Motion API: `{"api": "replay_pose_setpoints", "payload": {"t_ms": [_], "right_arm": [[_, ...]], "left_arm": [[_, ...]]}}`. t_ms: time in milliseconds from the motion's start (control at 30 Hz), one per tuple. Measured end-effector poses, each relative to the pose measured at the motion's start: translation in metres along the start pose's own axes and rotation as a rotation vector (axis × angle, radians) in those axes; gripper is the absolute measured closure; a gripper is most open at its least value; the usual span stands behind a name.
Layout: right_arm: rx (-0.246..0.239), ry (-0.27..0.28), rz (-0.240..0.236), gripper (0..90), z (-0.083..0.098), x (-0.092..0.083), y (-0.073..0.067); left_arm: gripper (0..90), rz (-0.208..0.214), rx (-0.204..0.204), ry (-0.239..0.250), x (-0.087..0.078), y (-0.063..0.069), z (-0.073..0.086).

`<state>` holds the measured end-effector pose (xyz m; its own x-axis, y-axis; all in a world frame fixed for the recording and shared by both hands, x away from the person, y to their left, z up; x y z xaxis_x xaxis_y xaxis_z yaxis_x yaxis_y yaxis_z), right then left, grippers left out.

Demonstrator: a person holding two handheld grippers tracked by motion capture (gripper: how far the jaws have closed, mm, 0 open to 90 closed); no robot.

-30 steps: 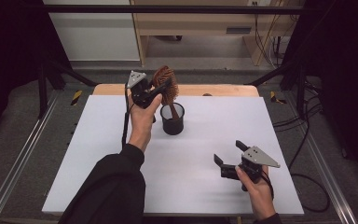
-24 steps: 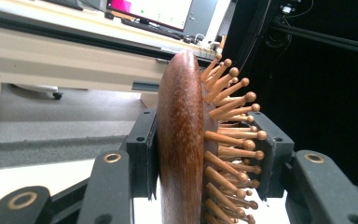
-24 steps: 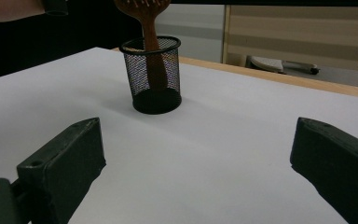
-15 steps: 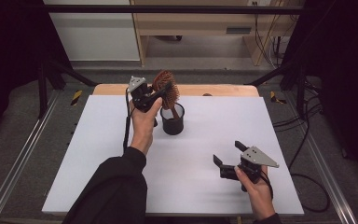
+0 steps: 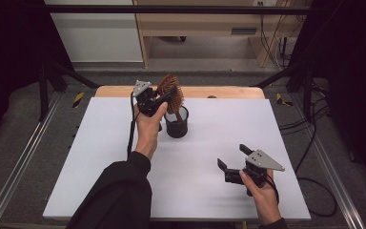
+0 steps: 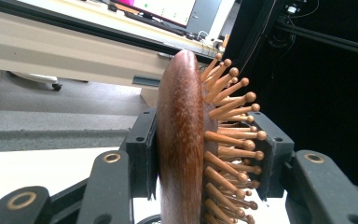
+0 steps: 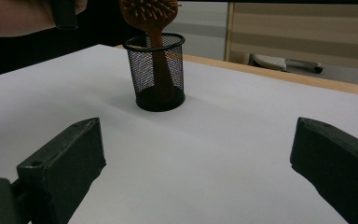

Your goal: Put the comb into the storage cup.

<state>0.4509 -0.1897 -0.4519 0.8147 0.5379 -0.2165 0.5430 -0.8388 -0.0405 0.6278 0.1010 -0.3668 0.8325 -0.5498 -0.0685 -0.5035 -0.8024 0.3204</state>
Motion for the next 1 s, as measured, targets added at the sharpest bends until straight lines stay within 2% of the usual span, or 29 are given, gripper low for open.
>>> {"api": "replay_pose_setpoints", "payload": {"t_ms": [433, 800, 1000], "right_arm": [[-0.002, -0.002, -0.002, 3.2, 0.000, 0.000, 0.000], [0.000, 0.000, 0.001, 3.2, 0.000, 0.000, 0.000], [0.002, -0.009, -0.008, 3.1, 0.002, 0.002, 0.001]], "left_arm": [[50.5, 0.015, -0.007, 0.005, 0.003, -0.006, 0.003], [48.9, 0.031, 0.005, -0.027, 0.000, -0.016, 0.001], [47.9, 0.023, 0.007, -0.041, 0.000, -0.018, 0.000]]}}
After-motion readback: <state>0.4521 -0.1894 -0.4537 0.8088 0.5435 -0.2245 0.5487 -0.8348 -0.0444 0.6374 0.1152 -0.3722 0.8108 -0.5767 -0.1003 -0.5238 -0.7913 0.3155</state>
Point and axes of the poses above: each handheld gripper's, and its own axes: x roughly forward along the jaws, z roughly out of its underside, y roughly to its right, the point moved 3 cm from there along x, roughly forward along the jaws, and after that the axes turned 2 degrees about y, right-handed, at the moved point
